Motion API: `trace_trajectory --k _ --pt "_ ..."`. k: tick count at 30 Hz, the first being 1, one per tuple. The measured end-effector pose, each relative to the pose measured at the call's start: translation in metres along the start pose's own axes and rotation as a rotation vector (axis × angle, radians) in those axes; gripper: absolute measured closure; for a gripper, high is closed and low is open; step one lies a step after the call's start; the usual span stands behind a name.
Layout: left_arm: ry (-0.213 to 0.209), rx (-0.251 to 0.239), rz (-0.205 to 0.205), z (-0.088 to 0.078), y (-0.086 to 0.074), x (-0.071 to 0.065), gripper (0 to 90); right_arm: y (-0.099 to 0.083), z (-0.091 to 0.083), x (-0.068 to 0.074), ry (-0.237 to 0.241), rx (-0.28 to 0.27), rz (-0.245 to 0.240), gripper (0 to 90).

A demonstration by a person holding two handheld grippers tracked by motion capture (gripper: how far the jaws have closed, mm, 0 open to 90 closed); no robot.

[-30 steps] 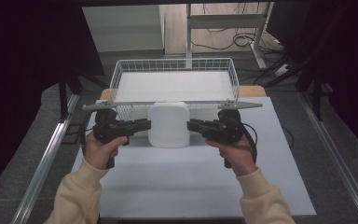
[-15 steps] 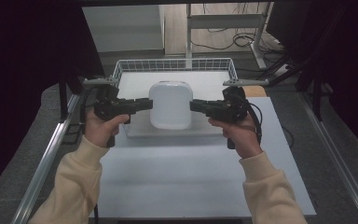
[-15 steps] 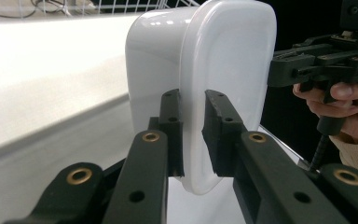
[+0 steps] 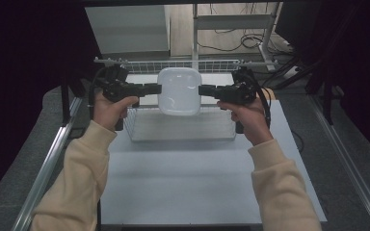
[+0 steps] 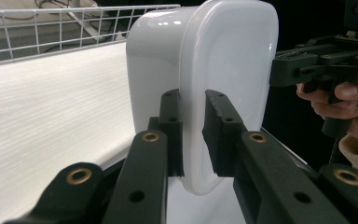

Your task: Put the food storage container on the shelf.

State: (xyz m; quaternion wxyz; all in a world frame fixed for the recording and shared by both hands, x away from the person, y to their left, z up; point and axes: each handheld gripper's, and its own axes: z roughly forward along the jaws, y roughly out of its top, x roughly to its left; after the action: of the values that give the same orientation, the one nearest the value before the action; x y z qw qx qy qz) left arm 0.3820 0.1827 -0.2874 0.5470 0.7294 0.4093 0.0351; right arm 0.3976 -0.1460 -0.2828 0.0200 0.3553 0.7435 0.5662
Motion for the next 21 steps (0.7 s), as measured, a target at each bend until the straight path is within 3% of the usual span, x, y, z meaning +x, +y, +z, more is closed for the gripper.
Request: trace_trajectory --k 7,11,15,18,20,21 --pt "-0.015 0.008 -0.035 0.006 0.006 0.012 78.4 0.01 0.008 -0.011 -0.002 0.016 0.034 79.7" --pt "-0.001 0.027 -0.058 0.013 0.01 0.019 78.4 0.013 0.015 -0.017 -0.021 0.038 0.047 79.2" --pt "-0.024 0.036 -0.106 0.022 0.012 0.028 78.3 0.015 0.024 -0.03 -0.04 0.065 0.098 77.6" --pt "-0.013 0.05 -0.121 0.028 0.015 0.033 75.7 0.018 0.028 -0.04 -0.016 0.066 0.146 75.5" --pt "-0.03 0.05 -0.161 0.032 0.019 0.039 74.7 0.02 0.032 -0.046 -0.015 0.066 0.168 74.0" --pt "-0.03 0.05 -0.161 0.032 0.019 0.039 74.3 0.021 0.033 -0.048 -0.015 0.067 0.184 73.5"
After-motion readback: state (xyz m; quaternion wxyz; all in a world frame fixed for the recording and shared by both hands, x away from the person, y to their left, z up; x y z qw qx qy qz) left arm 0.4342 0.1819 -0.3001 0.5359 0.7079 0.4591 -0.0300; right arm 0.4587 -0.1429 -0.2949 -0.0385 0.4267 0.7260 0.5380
